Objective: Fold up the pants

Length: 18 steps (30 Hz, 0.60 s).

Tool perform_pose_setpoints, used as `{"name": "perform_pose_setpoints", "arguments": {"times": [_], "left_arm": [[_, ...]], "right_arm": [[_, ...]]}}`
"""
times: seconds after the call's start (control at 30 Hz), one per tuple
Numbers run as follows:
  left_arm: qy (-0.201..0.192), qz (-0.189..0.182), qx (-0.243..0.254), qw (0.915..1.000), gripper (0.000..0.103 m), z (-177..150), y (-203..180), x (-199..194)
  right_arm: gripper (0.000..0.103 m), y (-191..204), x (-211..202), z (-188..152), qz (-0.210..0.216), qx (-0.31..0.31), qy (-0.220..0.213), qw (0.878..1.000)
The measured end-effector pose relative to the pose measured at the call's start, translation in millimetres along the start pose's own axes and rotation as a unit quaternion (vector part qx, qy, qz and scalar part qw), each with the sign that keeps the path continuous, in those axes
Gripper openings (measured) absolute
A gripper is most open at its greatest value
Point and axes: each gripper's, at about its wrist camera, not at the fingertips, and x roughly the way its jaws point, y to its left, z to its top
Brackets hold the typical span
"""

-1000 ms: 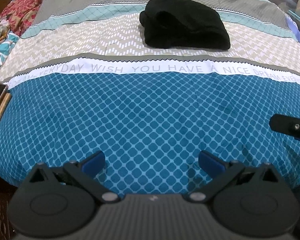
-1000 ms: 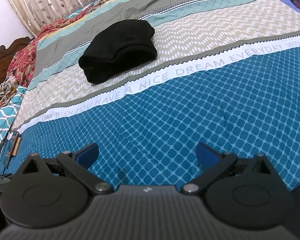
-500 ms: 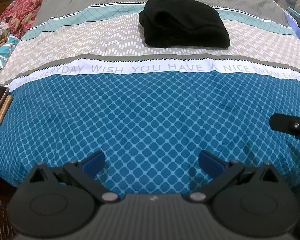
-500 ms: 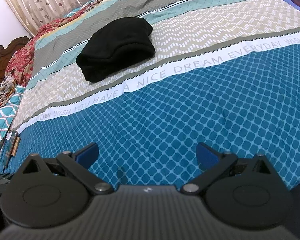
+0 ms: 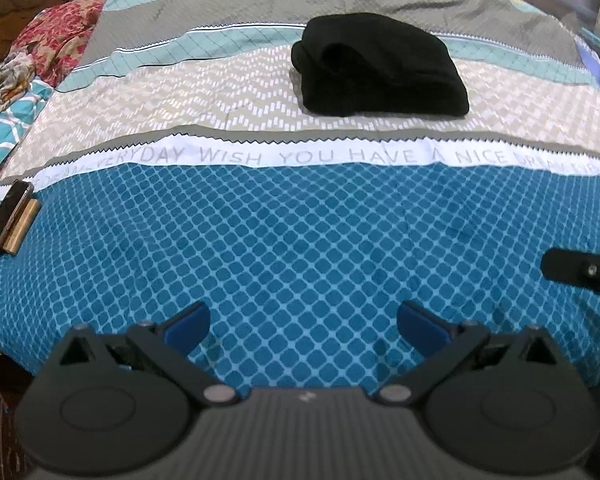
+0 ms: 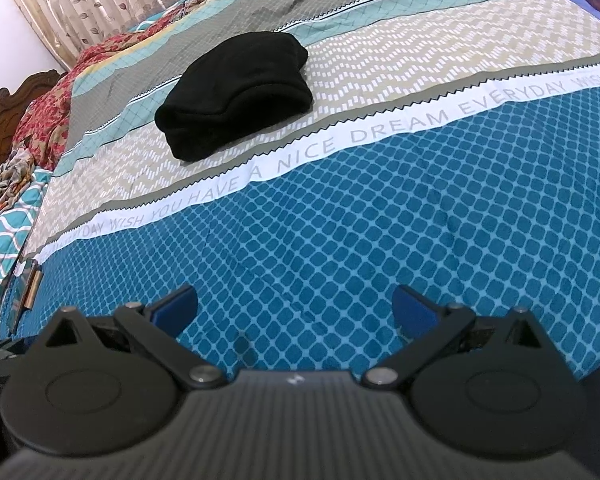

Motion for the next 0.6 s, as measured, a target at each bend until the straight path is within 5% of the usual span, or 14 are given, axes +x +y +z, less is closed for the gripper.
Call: {"name": "perform_pose_setpoints", "arguments": {"times": [0.6], "left_arm": [[-0.043,0.058,-0.005,0.9974,0.103,3,1,-10]], "right_arm": [[0.103,2,-2,2,0.003,-0.012,-0.007,1.0]]}}
